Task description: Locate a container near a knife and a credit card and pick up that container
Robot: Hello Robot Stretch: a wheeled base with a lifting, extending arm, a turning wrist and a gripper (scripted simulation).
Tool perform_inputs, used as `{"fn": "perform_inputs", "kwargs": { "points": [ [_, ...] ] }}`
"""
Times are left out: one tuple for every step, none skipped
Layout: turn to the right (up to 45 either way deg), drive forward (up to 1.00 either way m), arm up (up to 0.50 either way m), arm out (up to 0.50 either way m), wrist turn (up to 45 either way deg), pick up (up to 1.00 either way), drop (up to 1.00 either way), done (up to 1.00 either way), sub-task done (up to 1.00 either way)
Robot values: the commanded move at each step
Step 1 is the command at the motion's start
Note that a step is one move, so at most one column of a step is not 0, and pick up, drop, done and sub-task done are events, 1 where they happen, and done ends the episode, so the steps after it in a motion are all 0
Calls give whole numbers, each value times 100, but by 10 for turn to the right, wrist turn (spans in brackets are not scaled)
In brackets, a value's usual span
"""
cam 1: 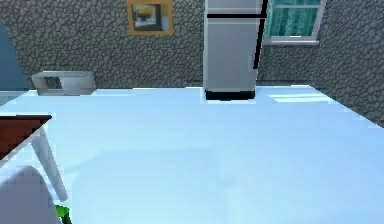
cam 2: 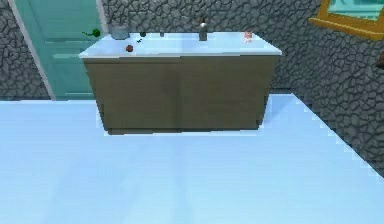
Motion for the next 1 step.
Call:
{"fn": "perform_inputs", "kwargs": {
  "points": [
    [0,100,0,0,0,0,0,0,0]
  ]
}}
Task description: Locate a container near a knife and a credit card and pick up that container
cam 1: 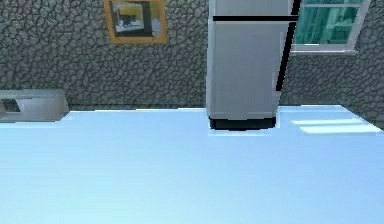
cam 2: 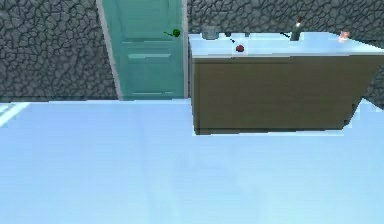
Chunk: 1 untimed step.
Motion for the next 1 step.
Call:
{"fn": "perform_inputs", "kwargs": {
  "points": [
    [-360,0,0,0,0,0,0,0,0]
  ]
}}
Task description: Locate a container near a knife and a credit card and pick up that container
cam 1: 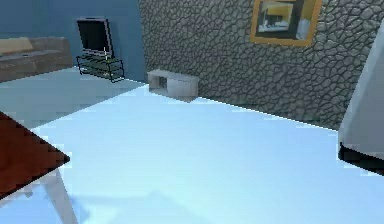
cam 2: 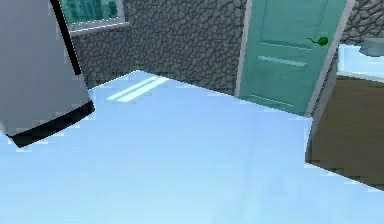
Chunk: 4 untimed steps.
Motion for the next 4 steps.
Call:
{"fn": "perform_inputs", "kwargs": {
  "points": [
    [0,100,0,0,0,0,0,0,0],
    [-60,0,0,0,0,0,0,0,0],
    [0,20,0,0,0,0,0,0,0],
    [-450,0,0,0,0,0,0,0,0]
  ]
}}
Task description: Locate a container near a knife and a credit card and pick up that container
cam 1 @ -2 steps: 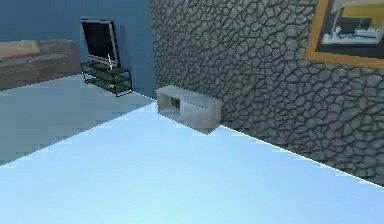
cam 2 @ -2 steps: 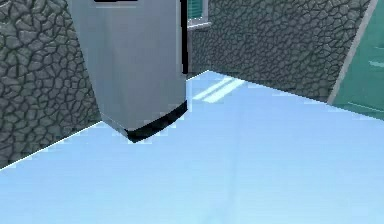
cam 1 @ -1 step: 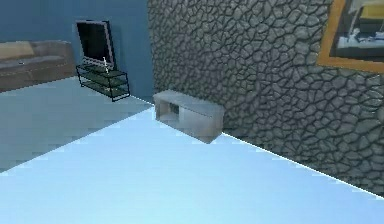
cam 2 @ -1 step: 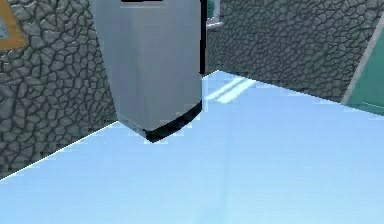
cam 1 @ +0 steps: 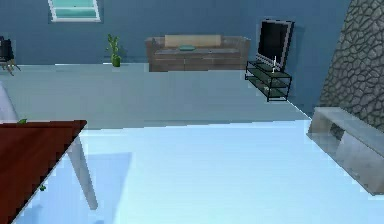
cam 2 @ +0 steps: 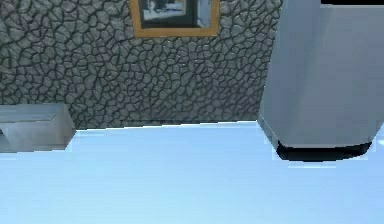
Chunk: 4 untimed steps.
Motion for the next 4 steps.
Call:
{"fn": "perform_inputs", "kwargs": {
  "points": [
    [-30,0,0,0,0,0,0,0,0],
    [0,100,0,0,0,0,0,0,0],
    [0,50,0,0,0,0,0,0,0],
    [-450,0,0,0,0,0,0,0,0]
  ]
}}
